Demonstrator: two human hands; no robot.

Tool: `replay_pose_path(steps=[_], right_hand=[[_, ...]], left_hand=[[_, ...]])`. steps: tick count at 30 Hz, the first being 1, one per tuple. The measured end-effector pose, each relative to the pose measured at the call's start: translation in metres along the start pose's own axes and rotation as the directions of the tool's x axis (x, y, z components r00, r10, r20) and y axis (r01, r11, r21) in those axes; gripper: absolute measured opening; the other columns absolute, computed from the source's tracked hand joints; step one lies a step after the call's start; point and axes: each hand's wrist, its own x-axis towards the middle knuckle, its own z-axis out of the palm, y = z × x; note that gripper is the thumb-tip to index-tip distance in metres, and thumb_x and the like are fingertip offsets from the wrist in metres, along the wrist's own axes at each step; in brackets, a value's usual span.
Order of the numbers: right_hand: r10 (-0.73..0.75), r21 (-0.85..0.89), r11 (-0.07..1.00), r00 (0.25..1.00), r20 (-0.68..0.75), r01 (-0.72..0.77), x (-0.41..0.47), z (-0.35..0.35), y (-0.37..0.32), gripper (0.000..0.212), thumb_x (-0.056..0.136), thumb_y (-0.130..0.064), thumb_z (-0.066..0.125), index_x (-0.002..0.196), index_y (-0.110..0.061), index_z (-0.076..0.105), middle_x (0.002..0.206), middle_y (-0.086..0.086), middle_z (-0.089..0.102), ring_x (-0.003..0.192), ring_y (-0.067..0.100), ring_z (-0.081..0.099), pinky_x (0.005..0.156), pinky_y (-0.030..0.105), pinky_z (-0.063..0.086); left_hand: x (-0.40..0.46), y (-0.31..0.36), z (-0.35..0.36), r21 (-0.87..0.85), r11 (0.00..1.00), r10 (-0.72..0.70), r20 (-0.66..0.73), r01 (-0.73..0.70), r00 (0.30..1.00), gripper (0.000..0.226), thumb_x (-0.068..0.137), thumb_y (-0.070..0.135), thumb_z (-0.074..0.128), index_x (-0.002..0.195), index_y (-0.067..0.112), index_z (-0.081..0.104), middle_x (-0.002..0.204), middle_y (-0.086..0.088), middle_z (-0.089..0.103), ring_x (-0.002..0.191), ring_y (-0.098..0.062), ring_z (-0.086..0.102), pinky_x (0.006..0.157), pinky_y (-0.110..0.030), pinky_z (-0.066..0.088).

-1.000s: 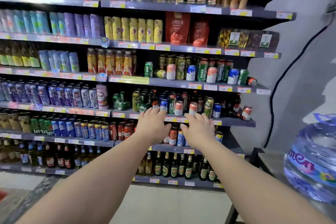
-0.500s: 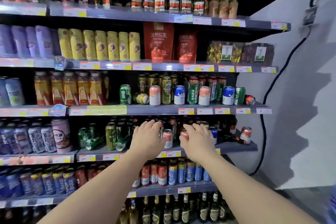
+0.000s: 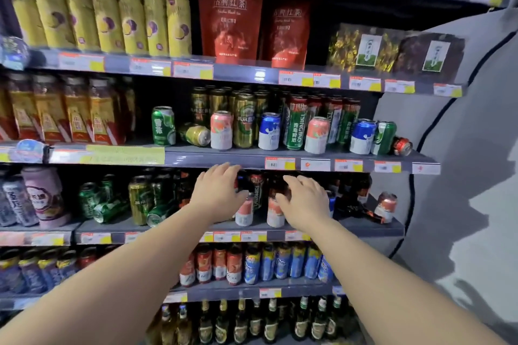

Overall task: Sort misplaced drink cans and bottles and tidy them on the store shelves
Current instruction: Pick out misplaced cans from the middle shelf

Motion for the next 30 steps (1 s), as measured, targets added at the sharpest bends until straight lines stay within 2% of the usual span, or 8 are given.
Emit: replay_pose_path(steps=[3,6,13,17,21,25,28,30], right_hand=[[-0.012,-0.034,0.999,1.000,-0.024,0.011,0.036,-0.008,0.029,0.057,0.096,-0.049,0.044,0.147,-0.028,0.033,0.150,0.004,0.038,0.139,0.027,0.030,0.114,0.042,0.025],[-0.046,-0.039,0.998,0.998,-0.032,0.044,0.067,-0.013,0.045,0.062,0.094,-0.051,0.048,0.148,-0.028,0.031,0.149,0.004,0.040,0.137,0.027,0.033,0.112,0.040,0.030],[-0.172,0.092,0.981,0.985,0.008,0.171,0.104,0.013,0.030,0.065,0.090,-0.043,0.060,0.147,-0.028,0.034,0.149,0.003,0.040,0.136,0.026,0.035,0.109,0.037,0.031],[-0.179,0.160,0.970,0.982,-0.058,0.186,0.120,0.023,0.018,0.054,0.091,-0.037,0.060,0.141,-0.026,0.043,0.138,0.003,0.049,0.130,0.024,0.040,0.102,0.035,0.035],[-0.203,0.173,0.959,0.971,-0.128,0.223,0.139,0.025,-0.006,0.048,0.090,-0.036,0.060,0.136,-0.028,0.049,0.129,0.001,0.054,0.121,0.023,0.045,0.093,0.035,0.040],[-0.198,0.155,0.963,0.968,-0.153,0.221,0.155,0.029,-0.031,0.047,0.091,-0.038,0.059,0.136,-0.027,0.049,0.132,-0.002,0.053,0.123,0.021,0.043,0.094,0.032,0.038],[-0.155,0.177,0.967,0.973,-0.174,0.185,0.171,0.032,-0.045,0.047,0.091,-0.037,0.059,0.136,-0.027,0.050,0.135,-0.002,0.053,0.125,0.020,0.043,0.098,0.033,0.038],[-0.115,0.194,0.969,0.972,-0.206,0.156,0.184,0.029,-0.054,0.046,0.091,-0.038,0.060,0.135,-0.027,0.051,0.136,-0.002,0.053,0.128,0.019,0.042,0.099,0.032,0.037]], left_hand=[[0.029,0.001,0.002,-0.013,0.999,-0.043,-0.032,0.043,0.999,0.063,0.091,0.049,0.053,0.143,0.017,0.037,0.146,-0.004,0.042,0.137,-0.026,0.035,0.111,-0.043,0.030],[0.051,-0.001,0.005,-0.040,0.995,-0.095,-0.055,0.093,0.994,0.064,0.090,0.048,0.055,0.143,0.016,0.037,0.145,-0.004,0.043,0.135,-0.026,0.036,0.110,-0.043,0.031],[0.072,-0.021,0.014,-0.045,0.986,-0.166,-0.081,0.163,0.983,0.067,0.092,0.045,0.055,0.148,0.018,0.031,0.152,-0.004,0.036,0.141,-0.023,0.029,0.115,-0.039,0.025],[0.092,-0.038,0.012,-0.099,0.978,-0.198,-0.127,0.186,0.972,0.069,0.091,0.043,0.057,0.148,0.016,0.030,0.153,-0.004,0.034,0.142,-0.024,0.026,0.114,-0.038,0.025],[0.120,-0.052,0.009,-0.160,0.975,-0.182,-0.160,0.157,0.970,0.068,0.090,0.042,0.059,0.148,0.018,0.032,0.150,-0.002,0.038,0.138,-0.025,0.030,0.110,-0.038,0.029],[0.156,-0.075,0.007,-0.199,0.976,-0.131,-0.223,0.087,0.966,0.067,0.087,0.040,0.063,0.143,0.014,0.039,0.141,-0.005,0.048,0.131,-0.026,0.039,0.106,-0.036,0.031],[0.186,-0.094,0.005,-0.219,0.976,-0.056,-0.289,-0.009,0.956,0.062,0.081,0.038,0.069,0.134,0.012,0.050,0.125,-0.009,0.059,0.119,-0.030,0.051,0.098,-0.038,0.039],[0.202,-0.104,0.003,-0.234,0.972,-0.054,-0.305,-0.020,0.951,0.069,0.078,0.041,0.072,0.135,0.009,0.048,0.123,-0.012,0.059,0.118,-0.032,0.050,0.099,-0.039,0.040]])
